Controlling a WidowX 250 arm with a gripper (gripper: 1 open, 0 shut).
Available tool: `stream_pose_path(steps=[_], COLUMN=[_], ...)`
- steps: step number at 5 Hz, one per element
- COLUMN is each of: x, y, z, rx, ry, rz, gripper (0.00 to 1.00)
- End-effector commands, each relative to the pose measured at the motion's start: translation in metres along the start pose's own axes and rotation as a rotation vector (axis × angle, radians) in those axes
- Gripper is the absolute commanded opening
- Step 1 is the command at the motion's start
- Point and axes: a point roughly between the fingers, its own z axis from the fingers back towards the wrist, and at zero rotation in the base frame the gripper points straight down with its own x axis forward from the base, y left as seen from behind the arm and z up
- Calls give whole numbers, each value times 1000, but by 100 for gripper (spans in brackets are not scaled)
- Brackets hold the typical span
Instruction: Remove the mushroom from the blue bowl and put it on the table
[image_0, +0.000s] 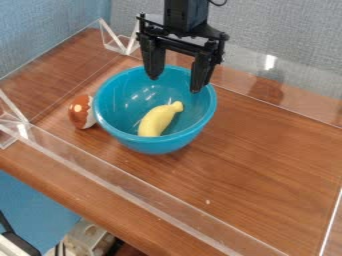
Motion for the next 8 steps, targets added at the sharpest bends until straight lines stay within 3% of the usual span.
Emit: stream_pose_path(steps=[1,3,5,7,8], x=[2,-4,-18,-18,-10], y=[7,76,169,180,169], z=[-9,-9,-10,-46,-39], rx=[-3,-15,-24,-33,-31], ry=[16,-37,-58,-50,-51], rz=[67,366,409,513,456], gripper=[100,100,100,100,100])
